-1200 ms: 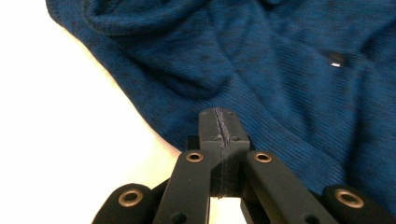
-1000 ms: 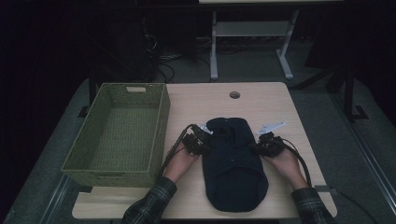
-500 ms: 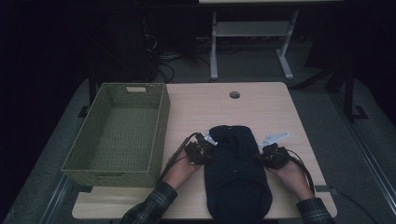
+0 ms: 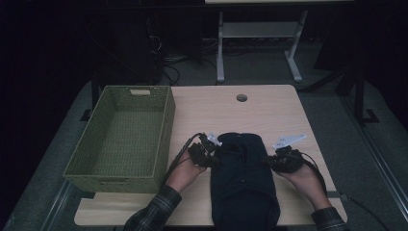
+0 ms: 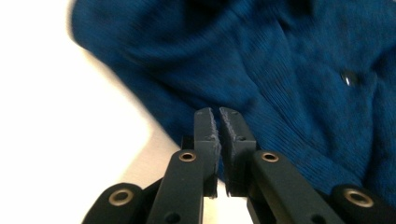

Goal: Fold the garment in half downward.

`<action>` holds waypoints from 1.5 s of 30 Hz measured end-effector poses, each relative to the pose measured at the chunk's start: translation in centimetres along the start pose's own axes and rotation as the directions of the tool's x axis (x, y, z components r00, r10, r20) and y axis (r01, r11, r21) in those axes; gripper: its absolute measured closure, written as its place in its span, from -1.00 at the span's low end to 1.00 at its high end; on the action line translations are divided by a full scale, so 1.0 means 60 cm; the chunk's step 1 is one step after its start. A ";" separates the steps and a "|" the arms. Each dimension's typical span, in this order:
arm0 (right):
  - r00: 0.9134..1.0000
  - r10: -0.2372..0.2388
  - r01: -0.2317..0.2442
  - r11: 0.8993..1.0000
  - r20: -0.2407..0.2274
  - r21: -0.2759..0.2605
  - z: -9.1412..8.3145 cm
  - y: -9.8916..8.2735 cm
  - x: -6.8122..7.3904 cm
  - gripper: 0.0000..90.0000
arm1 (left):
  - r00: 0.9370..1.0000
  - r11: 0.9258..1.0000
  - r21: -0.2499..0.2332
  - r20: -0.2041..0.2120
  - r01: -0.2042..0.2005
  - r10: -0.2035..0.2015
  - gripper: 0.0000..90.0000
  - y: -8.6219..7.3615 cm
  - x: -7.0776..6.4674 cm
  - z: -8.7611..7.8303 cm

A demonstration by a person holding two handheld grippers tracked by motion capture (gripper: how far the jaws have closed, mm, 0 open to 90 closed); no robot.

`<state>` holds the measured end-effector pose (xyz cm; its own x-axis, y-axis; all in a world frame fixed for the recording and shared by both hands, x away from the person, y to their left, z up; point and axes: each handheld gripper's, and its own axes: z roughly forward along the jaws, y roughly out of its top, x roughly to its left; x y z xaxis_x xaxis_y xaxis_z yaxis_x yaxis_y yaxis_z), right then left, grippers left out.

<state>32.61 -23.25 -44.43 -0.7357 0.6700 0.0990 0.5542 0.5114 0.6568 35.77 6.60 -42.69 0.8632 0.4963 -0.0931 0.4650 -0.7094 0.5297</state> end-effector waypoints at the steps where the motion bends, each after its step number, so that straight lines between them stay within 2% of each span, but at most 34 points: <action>1: 1.000 0.008 -0.008 1.000 -0.006 -0.017 -0.003 0.005 -0.005 0.68 | 1.000 1.000 -0.009 -0.003 0.011 -0.011 0.88 0.004 0.006 -0.005; 6: 0.999 0.039 -0.039 0.999 -0.006 -0.038 -0.006 0.035 -0.037 0.53 | 0.998 0.998 -0.046 -0.039 0.037 -0.039 0.76 0.030 0.042 -0.026; 11: 0.997 0.064 -0.066 0.997 -0.029 -0.046 0.002 0.065 -0.067 0.41 | 0.997 0.995 -0.076 -0.045 0.063 -0.066 0.66 0.055 0.078 -0.031; 12: 0.998 0.064 -0.065 0.996 -0.028 -0.052 0.003 0.068 -0.070 0.41 | 0.996 0.994 -0.082 -0.046 0.073 -0.077 0.65 0.061 0.085 -0.029; 14: 0.998 0.058 -0.059 0.997 -0.026 -0.046 0.009 0.080 -0.079 0.40 | 0.995 0.993 -0.090 -0.060 0.072 -0.078 0.59 0.069 0.093 -0.024; 18: 0.998 0.063 -0.064 0.997 -0.021 -0.046 0.017 0.096 -0.097 0.41 | 0.995 0.994 -0.085 -0.062 0.070 -0.075 0.51 0.081 0.107 -0.006; 20: 0.997 0.072 -0.074 0.995 -0.029 -0.072 0.021 0.098 -0.106 0.40 | 0.995 0.995 -0.076 -0.065 0.070 -0.075 0.47 0.085 0.114 0.010; 21: 0.997 0.072 -0.073 0.996 -0.026 -0.056 0.027 0.101 -0.113 0.41 | 0.995 0.995 -0.075 -0.071 0.069 -0.074 0.43 0.085 0.116 0.015; 23: 0.997 0.073 -0.074 0.996 -0.022 -0.059 0.032 0.101 -0.119 0.41 | 0.994 0.995 -0.066 -0.076 0.072 -0.077 0.41 0.085 0.120 0.025; 26: 0.996 0.084 -0.085 0.995 -0.023 -0.052 0.042 0.101 -0.130 0.41 | 0.995 0.996 -0.058 -0.064 0.075 -0.079 0.37 0.083 0.126 0.040; 31: 0.995 0.103 -0.104 0.994 -0.013 -0.031 0.057 0.097 -0.137 0.41 | 0.996 0.996 -0.043 -0.044 0.077 -0.079 0.35 0.080 0.128 0.058; 36: 0.993 0.118 -0.118 0.993 -0.009 0.010 0.076 0.087 -0.143 0.42 | 0.997 0.998 -0.015 -0.042 0.062 -0.063 0.35 0.077 0.125 0.074; 37: 0.994 0.109 -0.108 0.994 -0.013 0.016 0.079 0.085 -0.145 0.42 | 0.997 0.998 -0.016 -0.038 0.064 -0.065 0.36 0.076 0.124 0.077; 43: 0.987 0.149 -0.147 0.988 -0.055 0.045 0.092 0.079 -0.149 0.44 | 0.996 0.996 -0.024 0.007 0.085 -0.085 0.44 0.071 0.130 0.082; 45: 0.986 0.156 -0.154 0.987 -0.062 0.041 0.094 0.078 -0.149 0.46 | 0.997 0.996 -0.023 0.008 0.083 -0.083 0.44 0.071 0.129 0.082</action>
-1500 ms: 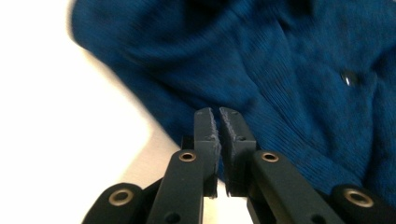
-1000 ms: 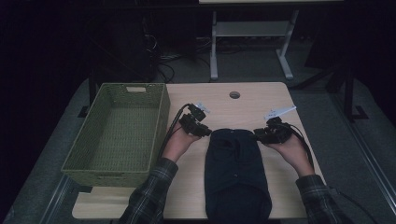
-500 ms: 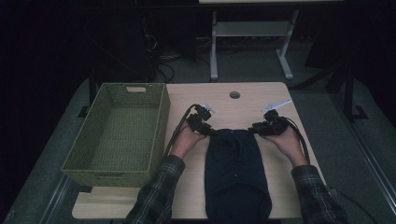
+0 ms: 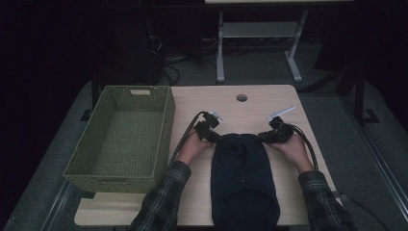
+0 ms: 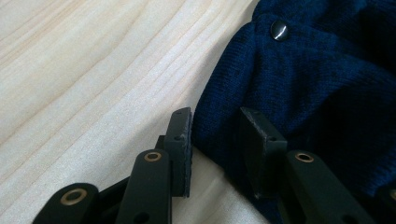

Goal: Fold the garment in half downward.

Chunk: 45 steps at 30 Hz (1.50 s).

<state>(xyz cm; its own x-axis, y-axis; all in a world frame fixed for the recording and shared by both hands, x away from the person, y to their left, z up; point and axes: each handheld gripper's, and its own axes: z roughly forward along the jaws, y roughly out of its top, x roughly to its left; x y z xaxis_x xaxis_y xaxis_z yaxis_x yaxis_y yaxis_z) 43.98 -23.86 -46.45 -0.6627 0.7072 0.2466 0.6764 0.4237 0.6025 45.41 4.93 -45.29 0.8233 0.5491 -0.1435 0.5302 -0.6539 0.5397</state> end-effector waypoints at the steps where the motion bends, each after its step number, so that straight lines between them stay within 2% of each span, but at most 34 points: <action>1: 1.000 0.001 -0.001 1.000 -0.002 0.000 0.000 0.000 0.000 0.49 | 1.000 1.000 0.009 -0.002 -0.016 0.016 0.46 0.000 0.001 -0.001; 5: 1.000 0.004 -0.004 1.000 -0.020 0.005 0.002 0.001 0.001 0.64 | 1.000 1.000 0.006 0.006 0.001 -0.001 0.53 0.001 -0.002 0.000; 7: 1.000 -0.007 0.007 1.000 -0.021 0.007 0.003 0.001 0.002 0.68 | 1.000 1.000 0.015 0.010 -0.007 0.007 0.58 0.001 -0.002 -0.001; 12: 1.000 -0.026 0.026 1.000 0.000 0.016 0.001 0.004 0.009 0.77 | 1.000 1.000 0.025 0.009 0.002 -0.003 0.74 0.003 -0.004 -0.004; 14: 0.999 -0.041 0.041 0.999 0.009 0.014 0.001 0.004 0.011 0.78 | 1.000 1.000 0.017 0.011 0.017 -0.017 0.77 0.002 -0.005 -0.004; 17: 0.998 -0.055 0.055 0.998 0.028 0.017 -0.003 0.007 0.016 0.79 | 1.000 1.000 0.018 0.001 0.016 -0.016 0.78 0.003 -0.004 -0.010; 25: 0.993 -0.096 0.098 0.995 0.070 -0.022 -0.027 0.022 0.029 0.80 | 0.999 1.000 -0.021 -0.033 0.004 -0.004 0.79 0.014 -0.005 -0.041; 29: 0.993 -0.087 0.092 0.994 0.086 -0.054 -0.039 0.028 0.032 0.80 | 0.999 0.999 -0.047 -0.054 -0.010 0.008 0.80 0.027 -0.008 -0.059; 33: 0.992 -0.088 0.093 0.994 0.092 -0.062 -0.051 0.039 0.034 0.80 | 0.997 0.998 -0.063 -0.078 -0.022 0.017 0.80 0.039 -0.010 -0.074; 35: 0.987 -0.111 0.120 0.990 0.112 -0.075 -0.060 0.048 0.038 0.80 | 0.996 0.997 -0.072 -0.086 -0.029 0.023 0.80 0.046 -0.009 -0.084; 45: 0.981 -0.132 0.150 0.980 0.140 -0.129 -0.100 0.080 0.047 0.80 | 0.989 0.991 -0.115 -0.137 -0.069 0.053 0.81 0.079 -0.014 -0.136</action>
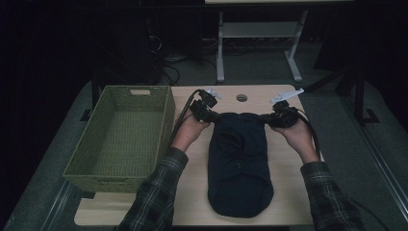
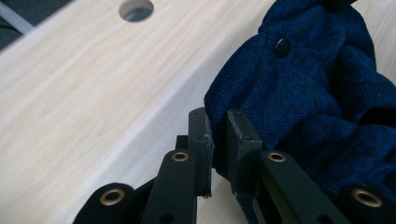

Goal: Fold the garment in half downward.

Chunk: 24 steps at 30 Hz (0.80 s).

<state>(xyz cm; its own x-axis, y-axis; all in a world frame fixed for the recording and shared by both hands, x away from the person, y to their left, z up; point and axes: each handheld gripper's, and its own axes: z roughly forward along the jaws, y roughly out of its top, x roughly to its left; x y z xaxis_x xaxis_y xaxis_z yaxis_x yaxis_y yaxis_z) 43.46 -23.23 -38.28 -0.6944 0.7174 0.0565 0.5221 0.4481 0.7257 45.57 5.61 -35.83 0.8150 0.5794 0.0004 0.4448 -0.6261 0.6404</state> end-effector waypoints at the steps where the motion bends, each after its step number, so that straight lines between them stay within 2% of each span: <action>1: 1.000 -0.001 0.002 1.000 0.004 -0.008 -0.003 0.004 0.000 0.80 | 1.000 1.000 -0.005 -0.006 -0.006 0.006 0.81 0.003 0.001 -0.004; 8: 0.999 -0.022 0.023 0.998 0.027 -0.057 -0.028 0.035 0.003 0.81 | 0.999 0.999 -0.050 -0.040 -0.011 0.009 0.81 0.022 0.005 -0.036; 11: 0.998 -0.043 0.046 0.996 0.054 -0.075 -0.038 0.051 0.005 0.81 | 0.997 0.997 -0.070 -0.067 -0.033 0.028 0.81 0.034 0.007 -0.053; 15: 0.997 -0.052 0.058 0.994 0.061 -0.094 -0.050 0.065 0.009 0.81 | 0.997 0.996 -0.083 -0.073 -0.041 0.035 0.81 0.039 0.004 -0.067; 18: 0.997 -0.051 0.056 0.994 0.054 -0.096 -0.051 0.060 0.013 0.80 | 0.997 0.995 -0.089 -0.071 -0.046 0.040 0.81 0.032 -0.003 -0.067; 24: 0.997 -0.060 0.064 0.992 0.048 -0.107 -0.050 0.029 0.029 0.78 | 0.996 0.993 -0.098 -0.062 -0.066 0.060 0.80 0.011 -0.026 -0.066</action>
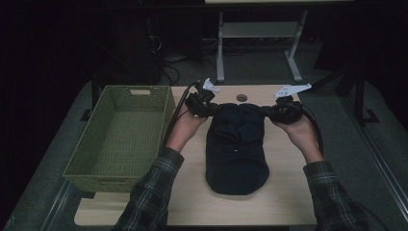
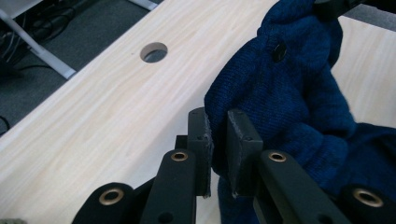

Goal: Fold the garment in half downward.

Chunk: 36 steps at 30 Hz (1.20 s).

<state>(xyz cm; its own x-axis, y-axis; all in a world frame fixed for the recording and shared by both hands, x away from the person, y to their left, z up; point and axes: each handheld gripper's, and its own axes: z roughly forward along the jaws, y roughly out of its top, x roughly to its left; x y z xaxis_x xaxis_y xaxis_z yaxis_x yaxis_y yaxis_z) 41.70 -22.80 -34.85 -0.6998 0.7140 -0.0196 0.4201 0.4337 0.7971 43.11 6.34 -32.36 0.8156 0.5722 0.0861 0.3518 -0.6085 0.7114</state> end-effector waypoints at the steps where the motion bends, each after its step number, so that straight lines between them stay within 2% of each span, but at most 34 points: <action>1: 1.000 0.003 -0.003 1.000 -0.006 -0.004 -0.002 -0.006 0.005 0.78 | 1.000 1.000 0.003 0.002 -0.005 0.005 0.80 -0.003 -0.003 -0.001; 8: 0.999 -0.024 0.024 1.000 -0.026 -0.011 -0.011 -0.037 0.029 0.75 | 1.000 1.000 0.011 0.019 -0.024 0.023 0.78 -0.028 -0.032 -0.007; 15: 0.998 -0.031 0.030 0.999 -0.050 -0.021 -0.025 -0.060 0.048 0.73 | 0.999 0.999 0.027 0.045 -0.031 0.030 0.77 -0.046 -0.055 -0.013; 17: 0.997 -0.020 0.019 1.000 -0.069 -0.012 -0.026 -0.065 0.053 0.72 | 0.998 0.999 0.026 0.052 -0.026 0.024 0.77 -0.053 -0.059 -0.013; 22: 0.995 -0.021 0.019 0.999 -0.094 -0.026 -0.030 -0.079 0.061 0.70 | 0.996 1.000 0.020 0.094 -0.004 0.002 0.77 -0.073 -0.063 -0.017; 30: 0.992 -0.025 0.024 1.000 -0.120 -0.011 -0.038 -0.100 0.083 0.68 | 0.991 1.000 0.027 0.136 -0.002 -0.002 0.76 -0.100 -0.081 -0.020; 36: 0.990 -0.030 0.029 1.000 -0.136 -0.009 -0.044 -0.120 0.094 0.62 | 0.988 0.999 0.027 0.150 -0.023 0.019 0.74 -0.114 -0.092 -0.023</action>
<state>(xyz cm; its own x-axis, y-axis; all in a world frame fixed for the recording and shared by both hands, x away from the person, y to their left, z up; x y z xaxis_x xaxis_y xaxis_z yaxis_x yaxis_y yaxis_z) 33.17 -23.36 -39.12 -0.7840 0.6195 0.0386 0.3945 0.4493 0.8015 35.56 8.08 -36.71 0.8818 0.4715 -0.0066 0.3453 -0.6361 0.6900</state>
